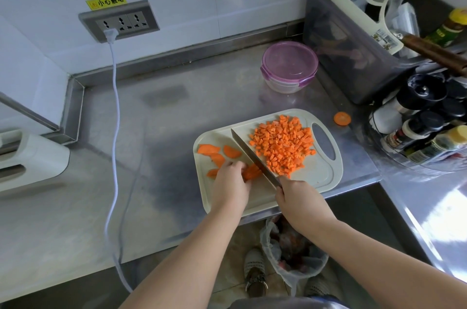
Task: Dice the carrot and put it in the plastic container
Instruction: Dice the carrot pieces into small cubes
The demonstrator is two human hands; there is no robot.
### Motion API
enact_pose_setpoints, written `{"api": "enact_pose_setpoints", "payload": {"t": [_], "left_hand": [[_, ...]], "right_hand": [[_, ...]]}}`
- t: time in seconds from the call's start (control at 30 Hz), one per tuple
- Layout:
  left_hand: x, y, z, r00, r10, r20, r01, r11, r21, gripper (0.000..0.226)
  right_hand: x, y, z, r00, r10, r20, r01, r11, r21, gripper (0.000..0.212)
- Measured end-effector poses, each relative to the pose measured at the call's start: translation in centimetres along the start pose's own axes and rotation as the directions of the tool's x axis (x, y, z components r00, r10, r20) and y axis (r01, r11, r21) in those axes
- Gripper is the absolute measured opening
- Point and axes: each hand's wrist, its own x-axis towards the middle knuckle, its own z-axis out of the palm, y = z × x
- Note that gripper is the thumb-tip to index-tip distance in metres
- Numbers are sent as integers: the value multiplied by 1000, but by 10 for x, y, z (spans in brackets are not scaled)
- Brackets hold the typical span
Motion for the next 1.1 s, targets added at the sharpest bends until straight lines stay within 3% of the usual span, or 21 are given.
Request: {"api": "enact_pose_setpoints", "payload": {"t": [0.37, 0.57, 1.1], "left_hand": [[10, 12, 2, 1000, -17, -3, 17, 1000, -13, 19], [10, 11, 4, 999, -44, -3, 44, 999, 4, 23], [8, 14, 5, 997, -74, -29, 75, 997, 9, 22]], "right_hand": [[7, 6, -5, 1000, 13, 12, -13, 1000, 14, 19], [4, 4, -8, 998, -18, -67, 19, 1000, 7, 19], [7, -3, 2, 999, -11, 42, 15, 995, -103, 19]]}}
